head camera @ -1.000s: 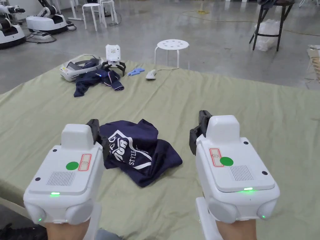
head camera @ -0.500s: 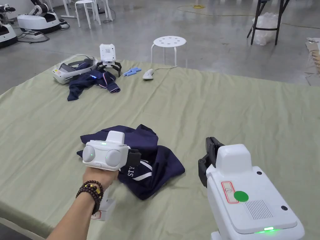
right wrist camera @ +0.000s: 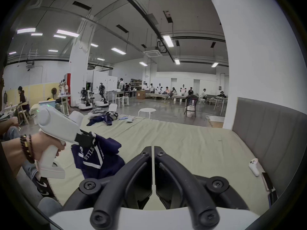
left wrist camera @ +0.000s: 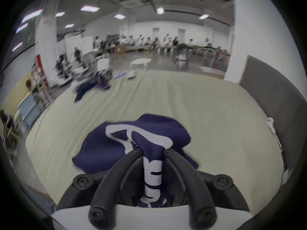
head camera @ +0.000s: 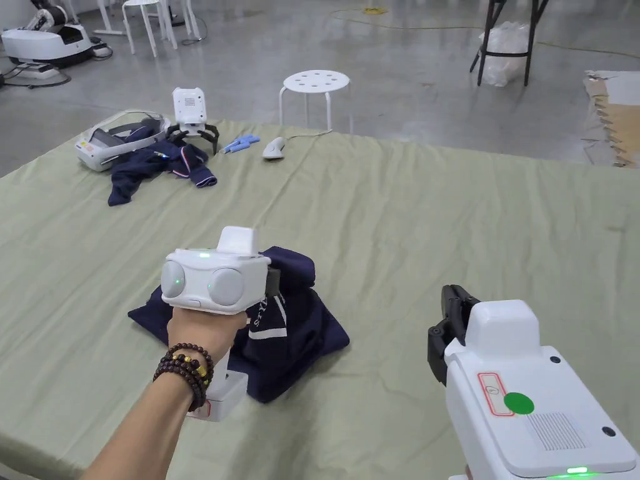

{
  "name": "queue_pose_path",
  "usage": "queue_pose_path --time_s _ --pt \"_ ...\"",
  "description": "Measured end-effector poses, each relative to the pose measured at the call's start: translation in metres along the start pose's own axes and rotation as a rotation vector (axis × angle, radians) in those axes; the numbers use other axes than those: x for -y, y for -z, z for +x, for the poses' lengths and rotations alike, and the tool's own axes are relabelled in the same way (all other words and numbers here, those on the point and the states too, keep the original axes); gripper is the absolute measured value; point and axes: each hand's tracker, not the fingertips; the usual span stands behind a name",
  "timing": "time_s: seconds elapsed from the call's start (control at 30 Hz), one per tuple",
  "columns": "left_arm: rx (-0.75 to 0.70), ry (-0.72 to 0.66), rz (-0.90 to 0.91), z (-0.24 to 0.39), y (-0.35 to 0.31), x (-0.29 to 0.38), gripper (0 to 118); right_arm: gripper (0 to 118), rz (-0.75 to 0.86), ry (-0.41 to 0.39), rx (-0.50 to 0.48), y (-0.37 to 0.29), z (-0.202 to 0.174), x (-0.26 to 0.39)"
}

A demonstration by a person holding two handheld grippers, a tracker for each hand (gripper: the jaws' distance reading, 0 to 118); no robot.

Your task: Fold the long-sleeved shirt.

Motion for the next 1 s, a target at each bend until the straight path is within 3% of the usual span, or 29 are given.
queue_pose_path --time_s 0.3,0.43,0.57,0.63,0.67,0.73,0.77,0.93,0.97,1.0 --pt "0.467 0.242 0.084 0.229 -0.034 -0.013 20 1 0.024 0.036 0.254 -0.067 0.098 -0.005" --pt "0.65 0.311 -0.017 0.333 -0.011 0.032 20 1 -0.007 0.06 0.384 -0.092 0.138 0.003" --pt "0.796 0.335 -0.204 0.408 0.018 0.092 19 1 -0.046 0.088 0.446 -0.107 0.166 0.018" --pt "0.74 0.358 -0.206 0.421 0.026 0.111 24 1 -0.061 0.093 0.466 -0.111 0.174 0.023" --pt "0.737 0.355 -0.175 0.417 0.01 0.115 38 1 -0.069 0.094 0.472 -0.114 0.178 0.025" --pt "0.739 0.334 -0.146 0.406 0.004 0.112 93 1 -0.08 0.097 0.477 -0.116 0.183 0.03" --pt "0.696 0.33 -0.131 0.398 0.006 0.104 109 1 -0.088 0.1 0.476 -0.117 0.186 0.032" --pt "0.594 0.211 0.064 0.313 -0.023 0.072 106 1 -0.137 0.124 0.425 -0.114 0.191 0.032" --pt "0.568 0.207 0.084 0.29 -0.033 0.072 104 1 -0.137 0.113 0.413 -0.112 0.191 0.032" --pt "0.53 0.193 0.099 0.271 -0.042 0.074 94 1 -0.141 0.105 0.41 -0.111 0.191 0.032"
